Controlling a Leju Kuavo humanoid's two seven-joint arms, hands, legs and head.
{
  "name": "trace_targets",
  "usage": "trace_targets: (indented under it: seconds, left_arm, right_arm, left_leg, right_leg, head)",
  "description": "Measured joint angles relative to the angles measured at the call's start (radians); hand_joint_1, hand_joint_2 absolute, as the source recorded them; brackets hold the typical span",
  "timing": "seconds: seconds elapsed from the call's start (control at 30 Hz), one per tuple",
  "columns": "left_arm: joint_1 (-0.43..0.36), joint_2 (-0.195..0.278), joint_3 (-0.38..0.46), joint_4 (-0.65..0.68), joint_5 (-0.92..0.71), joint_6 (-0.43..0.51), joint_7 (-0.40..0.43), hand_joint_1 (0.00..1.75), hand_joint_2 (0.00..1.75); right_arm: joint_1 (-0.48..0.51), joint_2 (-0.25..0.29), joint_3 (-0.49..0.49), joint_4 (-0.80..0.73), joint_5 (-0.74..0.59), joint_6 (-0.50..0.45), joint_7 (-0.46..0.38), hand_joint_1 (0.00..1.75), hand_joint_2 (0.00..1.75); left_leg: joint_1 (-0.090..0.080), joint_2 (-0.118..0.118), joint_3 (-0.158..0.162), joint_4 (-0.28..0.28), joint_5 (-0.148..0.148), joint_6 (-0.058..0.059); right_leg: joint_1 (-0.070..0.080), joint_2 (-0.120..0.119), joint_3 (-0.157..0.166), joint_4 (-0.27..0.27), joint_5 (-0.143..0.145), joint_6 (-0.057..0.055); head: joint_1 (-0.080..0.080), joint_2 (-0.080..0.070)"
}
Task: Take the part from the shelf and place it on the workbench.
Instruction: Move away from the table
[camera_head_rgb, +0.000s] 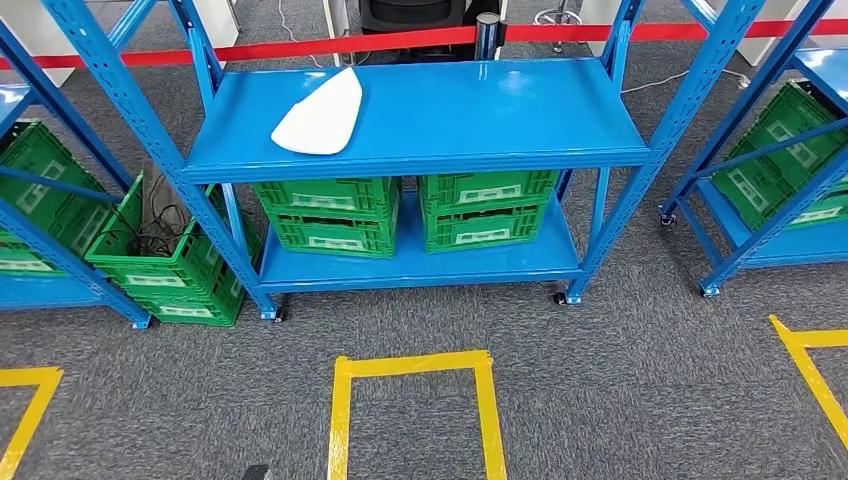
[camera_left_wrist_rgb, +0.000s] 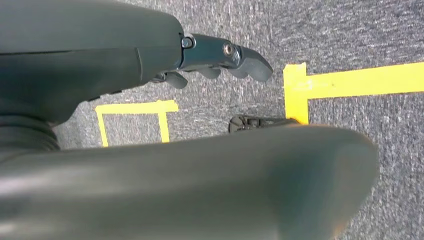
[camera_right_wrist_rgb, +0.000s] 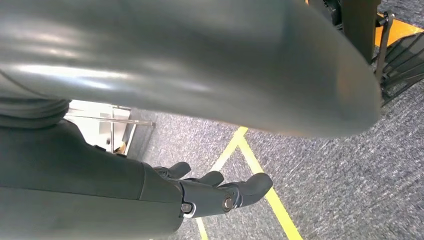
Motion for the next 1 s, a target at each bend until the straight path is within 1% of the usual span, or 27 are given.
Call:
trace_targets:
  seconds: [0.07, 0.13, 0.17, 0.2, 0.27, 0.3, 0.33, 0.37, 0.4, 0.43, 0.47, 0.5, 0.53, 0.57, 0.6, 0.63, 0.67, 0.7, 0.73, 0.77, 0.8, 0.83, 0.87, 0.9, 0.93, 0.97, 1.0]
  left_arm:
    - [0.000, 0.002, 0.000, 0.000, 0.007, 0.000, -0.004, 0.00, 0.00]
    - [-0.001, 0.004, 0.000, 0.000, 0.018, 0.001, -0.009, 0.00, 0.00]
    - [-0.001, 0.003, 0.000, 0.000, 0.022, 0.002, -0.011, 0.00, 0.00]
    - [-0.002, 0.002, 0.000, 0.000, 0.025, 0.003, -0.013, 0.00, 0.00]
    - [-0.001, 0.003, 0.000, 0.000, 0.028, 0.004, -0.016, 0.00, 0.00]
    - [-0.001, 0.003, 0.000, 0.001, 0.030, 0.005, -0.016, 0.00, 0.00]
    - [0.000, 0.003, 0.000, 0.001, 0.031, 0.006, -0.017, 0.00, 0.00]
    - [0.000, 0.003, 0.000, 0.001, 0.033, 0.007, -0.017, 0.00, 0.00]
    - [-0.001, 0.003, 0.000, 0.001, 0.034, 0.007, -0.017, 0.00, 0.00]
    - [-0.001, 0.003, 0.000, 0.001, 0.036, 0.008, -0.017, 0.00, 0.00]
    - [-0.002, 0.003, 0.000, 0.001, 0.037, 0.009, -0.017, 0.00, 0.00]
    - [-0.002, 0.004, 0.000, 0.001, 0.038, 0.010, -0.017, 0.00, 0.00]
    - [-0.003, 0.005, 0.000, 0.001, 0.039, 0.011, -0.017, 0.00, 0.00]
    - [-0.004, 0.005, 0.000, 0.001, 0.039, 0.012, -0.017, 0.00, 0.00]
    - [-0.004, 0.005, 0.000, 0.001, 0.040, 0.012, -0.017, 0.00, 0.00]
    - [-0.004, 0.004, 0.000, 0.001, 0.041, 0.012, -0.017, 0.00, 0.00]
    - [-0.005, 0.004, 0.000, 0.001, 0.041, 0.012, -0.017, 0.00, 0.00]
    - [-0.004, 0.003, 0.000, 0.001, 0.042, 0.012, -0.018, 0.00, 0.00]
    - [-0.004, 0.003, -0.001, 0.001, 0.043, 0.012, -0.018, 0.00, 0.00]
    - [-0.003, 0.003, -0.001, 0.001, 0.044, 0.012, -0.018, 0.00, 0.00]
    - [-0.002, 0.004, -0.001, 0.001, 0.045, 0.012, -0.018, 0.00, 0.00]
    - [-0.001, 0.004, -0.001, 0.001, 0.046, 0.012, -0.018, 0.00, 0.00]
    - [0.000, 0.004, -0.001, 0.001, 0.046, 0.012, -0.018, 0.00, 0.00]
    - [0.000, 0.004, -0.001, 0.002, 0.047, 0.012, -0.018, 0.00, 0.00]
    - [0.000, 0.004, -0.001, 0.002, 0.047, 0.012, -0.018, 0.00, 0.00]
    - [-0.001, 0.005, -0.001, 0.002, 0.047, 0.012, -0.018, 0.00, 0.00]
    - [-0.002, 0.006, -0.001, 0.002, 0.047, 0.012, -0.018, 0.00, 0.00]
  right_arm:
    - [-0.001, 0.002, 0.002, 0.000, 0.000, 0.001, 0.000, 0.00, 0.00]
    - [-0.002, 0.003, 0.003, 0.000, 0.000, 0.001, 0.000, 0.00, 0.00]
    - [-0.002, 0.002, 0.003, 0.000, -0.001, 0.001, 0.000, 0.00, 0.00]
    - [-0.002, 0.001, 0.004, 0.000, -0.001, 0.001, 0.000, 0.00, 0.00]
    - [0.000, 0.001, 0.004, 0.001, -0.002, 0.002, 0.000, 0.00, 0.00]
    - [0.001, 0.001, 0.004, 0.001, -0.002, 0.002, 0.000, 0.00, 0.00]
    - [0.002, 0.000, 0.004, 0.002, -0.002, 0.003, 0.000, 0.00, 0.00]
    - [0.003, 0.000, 0.005, 0.002, -0.002, 0.003, 0.000, 0.00, 0.00]
    - [0.004, -0.001, 0.005, 0.002, -0.002, 0.003, 0.000, 0.00, 0.00]
    - [0.004, 0.000, 0.006, 0.002, -0.002, 0.003, 0.000, 0.00, 0.00]
    - [0.003, 0.000, 0.008, 0.002, -0.002, 0.003, 0.000, 0.00, 0.00]
    - [0.002, 0.002, 0.009, 0.002, -0.002, 0.004, 0.000, 0.00, 0.00]
    - [0.000, 0.003, 0.010, 0.002, -0.003, 0.005, -0.001, 0.00, 0.00]
    - [-0.001, 0.003, 0.011, 0.002, -0.003, 0.005, -0.001, 0.00, 0.00]
    - [-0.001, 0.003, 0.011, 0.002, -0.003, 0.006, -0.002, 0.00, 0.00]
    - [0.000, 0.002, 0.011, 0.002, -0.004, 0.005, -0.002, 0.00, 0.00]
    - [0.000, 0.002, 0.011, 0.003, -0.006, 0.005, -0.002, 0.00, 0.00]
    - [-0.001, 0.002, 0.012, 0.003, -0.007, 0.005, -0.002, 0.00, 0.00]
    - [-0.001, 0.002, 0.012, 0.003, -0.008, 0.004, -0.002, 0.00, 0.00]
    - [-0.002, 0.002, 0.012, 0.003, -0.008, 0.004, -0.001, 0.00, 0.00]
    - [-0.003, 0.002, 0.012, 0.003, -0.009, 0.004, -0.001, 0.00, 0.00]
    - [-0.002, 0.002, 0.013, 0.003, -0.010, 0.003, -0.001, 0.00, 0.00]
    - [-0.002, 0.002, 0.013, 0.003, -0.010, 0.003, 0.000, 0.00, 0.00]
    - [-0.002, 0.002, 0.013, 0.003, -0.010, 0.003, 0.000, 0.00, 0.00]
    - [-0.002, 0.003, 0.014, 0.003, -0.010, 0.003, 0.000, 0.00, 0.00]
    - [-0.003, 0.004, 0.015, 0.003, -0.010, 0.003, 0.000, 0.00, 0.00]
    - [-0.003, 0.005, 0.016, 0.003, -0.010, 0.003, 0.000, 0.00, 0.00]
  left_leg:
    - [-0.003, -0.001, 0.000, -0.001, -0.001, 0.008]
    - [0.002, -0.001, 0.021, -0.028, 0.013, 0.020]
    - [0.006, 0.000, 0.034, -0.046, 0.022, 0.025]
    - [0.010, 0.001, 0.044, -0.059, 0.031, 0.026]
    - [0.011, 0.001, 0.046, -0.061, 0.034, 0.026]
    - [0.012, 0.000, 0.045, -0.058, 0.032, 0.024]
    - [0.014, -0.001, 0.046, -0.054, 0.028, 0.020]
    - [0.018, -0.003, 0.047, -0.047, 0.023, 0.015]
    - [0.022, -0.005, 0.047, -0.038, 0.015, 0.007]
    - [0.024, -0.007, 0.042, -0.027, 0.006, -0.002]
    - [0.025, -0.007, 0.035, -0.013, -0.006, -0.012]
    - [0.024, -0.007, 0.029, -0.004, -0.015, -0.021]
    - [0.022, -0.005, 0.024, 0.001, -0.021, -0.028]
    - [0.022, -0.003, 0.026, 0.002, -0.024, -0.033]
    - [0.025, -0.001, 0.029, 0.005, -0.025, -0.037]
    - [0.027, -0.006, 0.028, 0.018, -0.033, -0.040]
    - [0.028, -0.015, 0.017, 0.050, -0.050, -0.041]
    - [0.028, -0.028, -0.005, 0.101, -0.077, -0.041]
    - [0.026, -0.042, -0.039, 0.166, -0.111, -0.040]
    - [0.024, -0.050, -0.078, 0.235, -0.141, -0.039]
    - [0.022, -0.055, -0.111, 0.288, -0.158, -0.037]
    - [0.020, -0.057, -0.131, 0.312, -0.157, -0.033]
    - [0.018, -0.058, -0.133, 0.297, -0.134, -0.027]
    - [0.014, -0.059, -0.117, 0.246, -0.096, -0.018]
    - [0.009, -0.062, -0.091, 0.175, -0.055, -0.008]
    - [0.004, -0.065, -0.066, 0.112, -0.024, 0.002]
    - [-0.001, -0.066, -0.049, 0.067, -0.006, 0.008]
  right_leg:
    - [-0.004, -0.001, 0.004, -0.009, 0.005, 0.007]
    - [-0.007, -0.001, 0.004, -0.013, 0.004, 0.015]
    - [-0.007, 0.001, -0.005, 0.007, -0.009, 0.018]
    - [-0.008, 0.004, -0.026, 0.051, -0.032, 0.020]
    - [-0.013, 0.007, -0.089, 0.182, -0.084, 0.029]
    - [-0.017, 0.007, -0.116, 0.232, -0.094, 0.034]
    - [-0.021, 0.007, -0.128, 0.249, -0.084, 0.040]
    - [-0.025, 0.007, -0.123, 0.226, -0.056, 0.045]
    - [-0.030, 0.004, -0.102, 0.169, -0.017, 0.051]
    - [-0.032, 0.000, -0.078, 0.110, 0.008, 0.057]
    - [-0.033, -0.001, -0.055, 0.060, 0.021, 0.054]
    - [-0.032, -0.003, -0.041, 0.032, 0.022, 0.047]
    - [-0.029, -0.002, -0.036, 0.029, 0.010, 0.036]
    - [-0.026, 0.002, -0.034, 0.030, 0.006, 0.022]
    - [-0.024, 0.005, -0.034, 0.032, 0.005, 0.012]
    - [-0.023, 0.007, -0.033, 0.032, 0.005, 0.003]
    - [-0.022, 0.010, -0.031, 0.031, 0.005, -0.005]
    - [-0.021, 0.012, -0.029, 0.029, 0.006, -0.013]
    - [-0.018, 0.014, -0.030, 0.029, 0.005, -0.018]
    - [-0.015, 0.018, -0.030, 0.029, 0.005, -0.022]
    - [-0.011, 0.022, -0.031, 0.029, 0.004, -0.025]
    - [-0.007, 0.026, -0.030, 0.029, 0.003, -0.026]
    - [-0.003, 0.031, -0.028, 0.029, 0.002, -0.027]
    - [0.000, 0.035, -0.026, 0.029, 0.001, -0.027]
    - [0.002, 0.038, -0.023, 0.028, 0.000, -0.027]
    - [0.004, 0.041, -0.022, 0.029, -0.001, -0.024]
    - [0.005, 0.043, -0.021, 0.028, -0.002, -0.021]
  head:
    - [-0.001, 0.000]
    - [-0.005, 0.000]
    - [-0.005, 0.000]
    - [-0.001, 0.000]
    - [0.012, 0.000]
    - [0.016, 0.000]
    - [0.017, 0.000]
    - [0.019, 0.000]
    - [0.021, 0.000]
    - [0.026, 0.000]
    - [0.033, 0.000]
    - [0.036, 0.000]
    - [0.034, 0.000]
    - [0.031, 0.000]
    - [0.023, 0.000]
    - [0.016, 0.000]
    - [0.011, 0.000]
    - [0.004, 0.000]
    - [-0.003, 0.000]
    - [-0.009, 0.000]
    - [-0.015, 0.000]
    - [-0.020, 0.000]
    - [-0.026, 0.000]
    - [-0.030, 0.000]
    - [-0.034, 0.000]
    - [-0.036, 0.000]
    - [-0.038, 0.000]
